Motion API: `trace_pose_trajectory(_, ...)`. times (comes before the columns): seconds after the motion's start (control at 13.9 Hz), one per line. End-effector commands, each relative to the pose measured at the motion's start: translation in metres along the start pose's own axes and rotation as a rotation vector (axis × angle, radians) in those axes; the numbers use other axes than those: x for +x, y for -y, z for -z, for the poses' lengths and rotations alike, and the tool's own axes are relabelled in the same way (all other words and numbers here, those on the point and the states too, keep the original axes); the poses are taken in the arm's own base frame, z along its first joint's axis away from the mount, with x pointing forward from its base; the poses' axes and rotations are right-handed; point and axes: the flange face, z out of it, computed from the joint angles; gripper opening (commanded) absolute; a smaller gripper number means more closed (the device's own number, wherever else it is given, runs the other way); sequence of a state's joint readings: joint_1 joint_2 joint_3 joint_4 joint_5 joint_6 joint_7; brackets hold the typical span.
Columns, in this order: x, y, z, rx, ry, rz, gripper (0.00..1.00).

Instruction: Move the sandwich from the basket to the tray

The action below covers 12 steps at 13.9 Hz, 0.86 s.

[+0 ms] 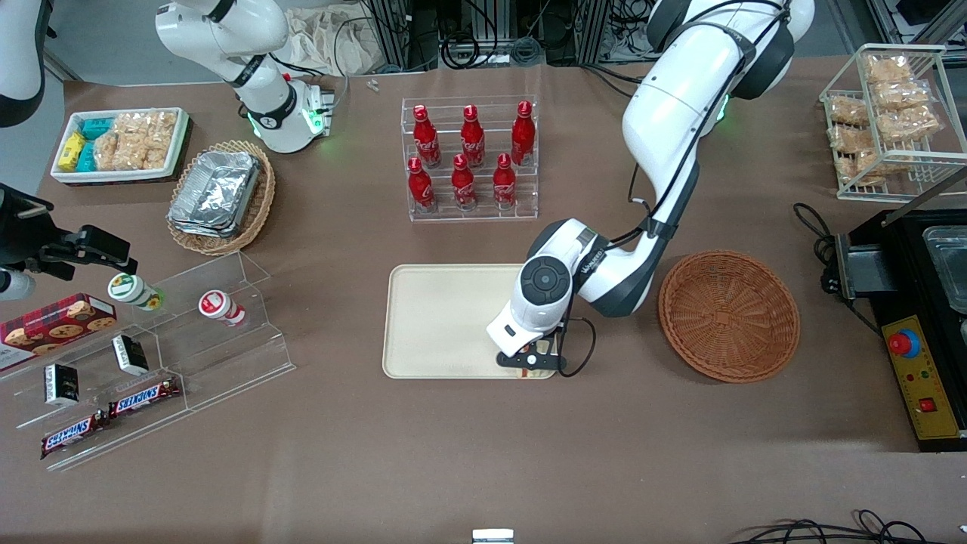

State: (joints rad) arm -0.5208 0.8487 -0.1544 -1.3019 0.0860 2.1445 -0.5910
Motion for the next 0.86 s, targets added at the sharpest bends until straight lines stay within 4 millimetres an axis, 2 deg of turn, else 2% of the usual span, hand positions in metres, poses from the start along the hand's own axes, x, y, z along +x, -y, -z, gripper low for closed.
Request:
trace_pose_trajectory(0.0,0.002,-0.004,-0.002,0.004,-0.021,0.01,0.63)
trace_pose_trajectory(0.07,0.002,-0.004,-0.002,0.004,-0.021,0.01,0.94)
trace_pose_trajectory(0.14,0.002,-0.004,-0.002,0.004,-0.021,0.01,0.98)
trace_pose_trajectory(0.43,0.007,0.001,0.014,-0.003,-0.036,0.018,0.98)
trace_pose_trajectory(0.72,0.015,0.022,0.07,0.007,-0.047,0.051,0.98)
trace_pose_trajectory(0.79,0.015,0.03,0.092,0.013,-0.049,0.061,0.98)
